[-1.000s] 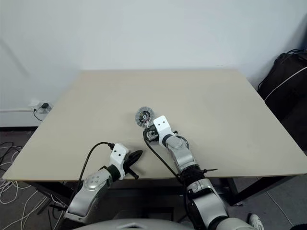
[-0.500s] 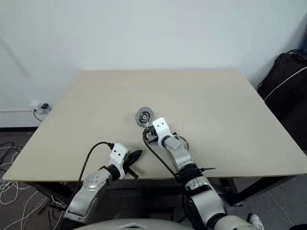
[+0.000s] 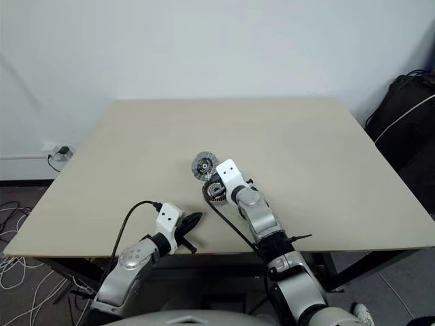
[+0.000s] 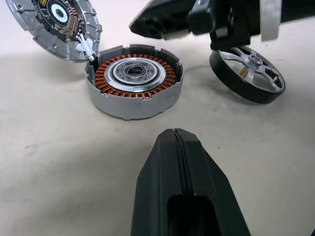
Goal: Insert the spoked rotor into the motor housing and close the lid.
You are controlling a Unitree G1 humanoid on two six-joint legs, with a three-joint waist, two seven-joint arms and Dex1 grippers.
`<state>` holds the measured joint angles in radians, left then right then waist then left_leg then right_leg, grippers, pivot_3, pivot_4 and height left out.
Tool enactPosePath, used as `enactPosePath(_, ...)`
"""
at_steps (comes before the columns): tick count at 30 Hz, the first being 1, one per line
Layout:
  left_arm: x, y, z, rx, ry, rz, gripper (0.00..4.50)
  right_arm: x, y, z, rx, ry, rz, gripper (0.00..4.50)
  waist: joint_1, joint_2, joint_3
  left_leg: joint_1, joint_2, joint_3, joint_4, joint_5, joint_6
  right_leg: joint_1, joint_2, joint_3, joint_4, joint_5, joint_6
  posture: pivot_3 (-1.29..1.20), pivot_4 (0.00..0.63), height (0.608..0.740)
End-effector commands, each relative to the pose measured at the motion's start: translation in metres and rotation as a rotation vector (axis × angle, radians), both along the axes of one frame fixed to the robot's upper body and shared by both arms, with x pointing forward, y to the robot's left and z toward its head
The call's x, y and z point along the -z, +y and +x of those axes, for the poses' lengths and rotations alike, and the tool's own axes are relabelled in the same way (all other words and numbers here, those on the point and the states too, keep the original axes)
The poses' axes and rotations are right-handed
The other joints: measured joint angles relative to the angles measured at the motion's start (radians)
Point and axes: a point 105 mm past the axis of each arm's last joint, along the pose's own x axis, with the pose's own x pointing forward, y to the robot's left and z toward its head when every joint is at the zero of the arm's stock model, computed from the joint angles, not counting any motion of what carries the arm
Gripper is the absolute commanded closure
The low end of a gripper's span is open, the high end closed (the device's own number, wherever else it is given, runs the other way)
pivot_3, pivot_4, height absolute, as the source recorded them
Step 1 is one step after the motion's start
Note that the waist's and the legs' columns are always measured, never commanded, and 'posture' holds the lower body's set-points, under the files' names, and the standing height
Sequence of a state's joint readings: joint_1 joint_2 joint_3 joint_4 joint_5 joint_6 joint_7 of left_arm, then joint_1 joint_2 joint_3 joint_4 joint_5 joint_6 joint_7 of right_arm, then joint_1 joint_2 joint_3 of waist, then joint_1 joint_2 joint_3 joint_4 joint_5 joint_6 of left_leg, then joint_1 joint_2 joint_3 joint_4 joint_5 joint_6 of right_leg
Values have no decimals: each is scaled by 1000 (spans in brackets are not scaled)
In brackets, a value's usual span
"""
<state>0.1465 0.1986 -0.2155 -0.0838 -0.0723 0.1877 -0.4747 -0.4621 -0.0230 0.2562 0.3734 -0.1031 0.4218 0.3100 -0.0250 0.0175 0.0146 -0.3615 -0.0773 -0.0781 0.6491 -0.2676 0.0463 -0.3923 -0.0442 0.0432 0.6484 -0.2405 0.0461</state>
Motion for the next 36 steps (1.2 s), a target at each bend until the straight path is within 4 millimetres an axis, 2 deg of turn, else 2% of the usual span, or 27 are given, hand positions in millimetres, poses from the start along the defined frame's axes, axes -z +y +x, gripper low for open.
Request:
enactPosePath(1, -13, -5, 5, 9, -53, -21, 4500, -20, 13, -1, -63, -38, 7, 4491, 1, 0, 0, 0, 0, 0, 0, 0, 0, 0, 0, 0, 0, 0, 0, 0, 0, 740)
enactPosePath(4, -13, -6, 5, 5, -52, -24, 4500, -17, 14, -3, -83, -13, -27, 4491, 2, -1, 0, 0, 0, 0, 0, 0, 0, 0, 0, 0, 0, 0, 0, 0, 0, 740)
enactPosePath(5, -13, -6, 5, 4, -52, -24, 4500, -17, 14, -3, -84, -10, -32, 4319, 3, -1, 0, 0, 0, 0, 0, 0, 0, 0, 0, 0, -1, 0, 0, 0, 0, 740)
enactPosePath(8, -12, -6, 5, -1, -52, -27, 4500, -19, 14, -1, -69, 0, -59, 3561, 4, -1, 1, 0, 0, 0, 0, 0, 0, 0, 0, 0, -1, 0, 0, 0, 0, 740)
enactPosePath(13, -12, -7, 5, -7, -52, -29, 4500, -21, 8, 7, -5, 35, -90, 1912, 4, -1, 1, 0, 0, 0, 0, 0, 0, 0, 0, 0, -1, 0, 0, 0, 0, 740)
enactPosePath(19, -12, -6, 5, -13, -52, -31, 4500, -20, 3, 13, 12, 64, -143, 1912, 3, -1, 1, 0, 0, 0, 0, 0, 0, 0, 0, -1, -1, 0, 0, 0, 0, 740)
enactPosePath(36, -11, -8, 5, -33, -58, -46, 4500, 3, -8, 12, -25, 101, -310, 1912, 1, -1, 1, -1, 0, 0, -1, 0, 0, 0, 0, -1, -1, 0, 0, 0, 0, 740)
